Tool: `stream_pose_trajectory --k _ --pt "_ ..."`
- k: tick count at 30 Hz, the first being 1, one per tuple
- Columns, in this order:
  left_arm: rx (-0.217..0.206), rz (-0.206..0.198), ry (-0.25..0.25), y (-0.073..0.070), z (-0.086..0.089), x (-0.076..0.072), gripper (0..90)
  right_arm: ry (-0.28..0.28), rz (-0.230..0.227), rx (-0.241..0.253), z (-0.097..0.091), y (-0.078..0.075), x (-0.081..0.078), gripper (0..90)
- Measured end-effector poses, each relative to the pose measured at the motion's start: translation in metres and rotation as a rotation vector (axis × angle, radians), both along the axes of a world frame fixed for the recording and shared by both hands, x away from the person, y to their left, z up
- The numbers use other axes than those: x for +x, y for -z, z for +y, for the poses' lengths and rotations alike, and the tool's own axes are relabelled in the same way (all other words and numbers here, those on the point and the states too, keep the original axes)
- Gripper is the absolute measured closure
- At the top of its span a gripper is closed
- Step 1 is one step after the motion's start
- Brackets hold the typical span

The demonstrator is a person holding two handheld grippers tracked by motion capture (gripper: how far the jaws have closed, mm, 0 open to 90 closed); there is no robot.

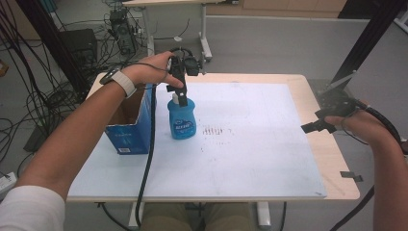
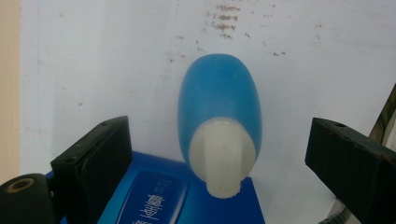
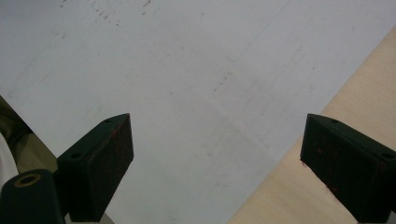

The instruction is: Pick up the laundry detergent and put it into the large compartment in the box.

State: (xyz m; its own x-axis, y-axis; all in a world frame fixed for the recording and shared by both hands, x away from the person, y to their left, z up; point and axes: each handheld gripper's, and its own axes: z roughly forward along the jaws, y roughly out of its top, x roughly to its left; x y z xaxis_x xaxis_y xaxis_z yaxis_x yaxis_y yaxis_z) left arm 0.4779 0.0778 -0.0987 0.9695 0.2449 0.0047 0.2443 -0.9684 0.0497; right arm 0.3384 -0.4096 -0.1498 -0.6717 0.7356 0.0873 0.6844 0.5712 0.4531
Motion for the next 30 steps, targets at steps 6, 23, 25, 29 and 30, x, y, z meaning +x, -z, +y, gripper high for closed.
stream_pose_trajectory --k 6,23,25,29,30 --pt "0.001 0.001 -0.002 0.0003 0.0003 0.0007 7.8 0.000 -0.001 0.000 -0.0001 0.0002 0.0000 9.6" --pt "0.001 0.004 -0.002 0.0007 -0.0001 0.0015 7.8 0.006 -0.001 0.001 -0.0018 0.0003 -0.0012 9.6" --pt "0.000 0.003 -0.006 0.0006 0.0002 0.0014 7.9 0.004 -0.002 0.002 -0.0016 0.0000 -0.0011 9.6" --pt "0.000 0.004 -0.006 0.0006 0.0005 0.0014 7.8 0.003 -0.002 0.002 -0.0010 -0.0005 -0.0006 9.5" --pt "0.000 0.003 -0.005 0.0006 0.0005 0.0014 7.8 0.003 -0.001 0.002 -0.0010 -0.0004 -0.0004 9.6"
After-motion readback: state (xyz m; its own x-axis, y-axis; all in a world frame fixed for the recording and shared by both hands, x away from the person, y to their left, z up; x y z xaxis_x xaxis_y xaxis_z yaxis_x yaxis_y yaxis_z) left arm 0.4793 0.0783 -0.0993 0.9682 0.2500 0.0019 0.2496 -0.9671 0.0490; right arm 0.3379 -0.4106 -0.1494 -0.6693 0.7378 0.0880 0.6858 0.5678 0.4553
